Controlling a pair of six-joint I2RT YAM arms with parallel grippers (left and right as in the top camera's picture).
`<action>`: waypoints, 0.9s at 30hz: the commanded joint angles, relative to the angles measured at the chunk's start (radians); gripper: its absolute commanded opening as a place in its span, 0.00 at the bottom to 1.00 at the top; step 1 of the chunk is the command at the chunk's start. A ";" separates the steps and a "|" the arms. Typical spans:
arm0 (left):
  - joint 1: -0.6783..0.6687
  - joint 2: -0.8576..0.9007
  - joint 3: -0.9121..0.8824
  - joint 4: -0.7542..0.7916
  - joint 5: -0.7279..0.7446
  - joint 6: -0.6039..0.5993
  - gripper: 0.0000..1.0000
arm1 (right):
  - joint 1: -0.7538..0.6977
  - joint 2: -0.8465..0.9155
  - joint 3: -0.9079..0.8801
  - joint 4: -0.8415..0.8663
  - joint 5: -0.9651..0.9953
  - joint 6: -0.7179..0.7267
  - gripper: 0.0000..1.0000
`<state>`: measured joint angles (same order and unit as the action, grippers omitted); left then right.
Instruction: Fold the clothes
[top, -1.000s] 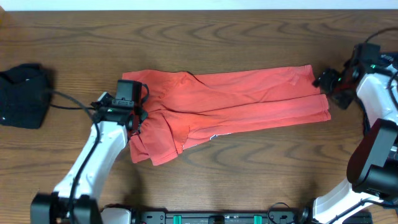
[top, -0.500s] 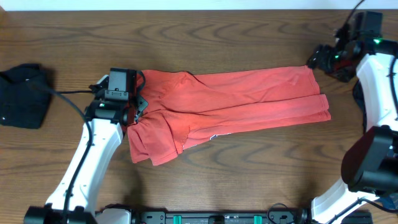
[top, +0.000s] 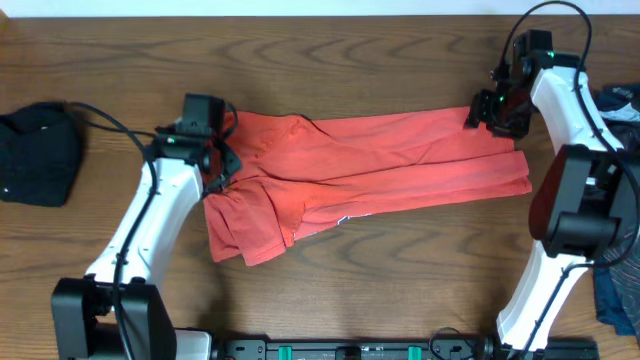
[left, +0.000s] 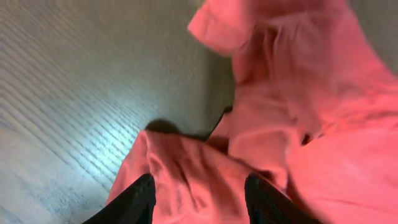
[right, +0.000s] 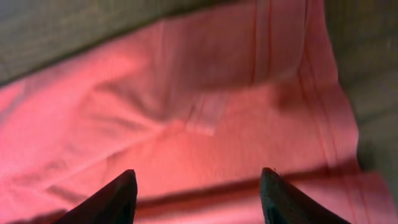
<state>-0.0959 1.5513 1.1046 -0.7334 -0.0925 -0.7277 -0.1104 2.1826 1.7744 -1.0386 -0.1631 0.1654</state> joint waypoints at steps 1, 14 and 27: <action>0.023 0.010 0.046 -0.018 0.007 0.021 0.49 | 0.009 0.010 0.080 0.003 0.006 -0.018 0.56; 0.023 0.010 0.046 -0.040 0.002 0.021 0.49 | 0.011 0.092 0.087 -0.010 0.048 -0.002 0.36; 0.024 0.010 0.046 -0.043 -0.005 0.024 0.49 | 0.013 0.111 0.080 -0.012 0.047 -0.001 0.34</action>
<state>-0.0753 1.5543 1.1328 -0.7708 -0.0849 -0.7235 -0.1104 2.2917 1.8549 -1.0554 -0.1223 0.1638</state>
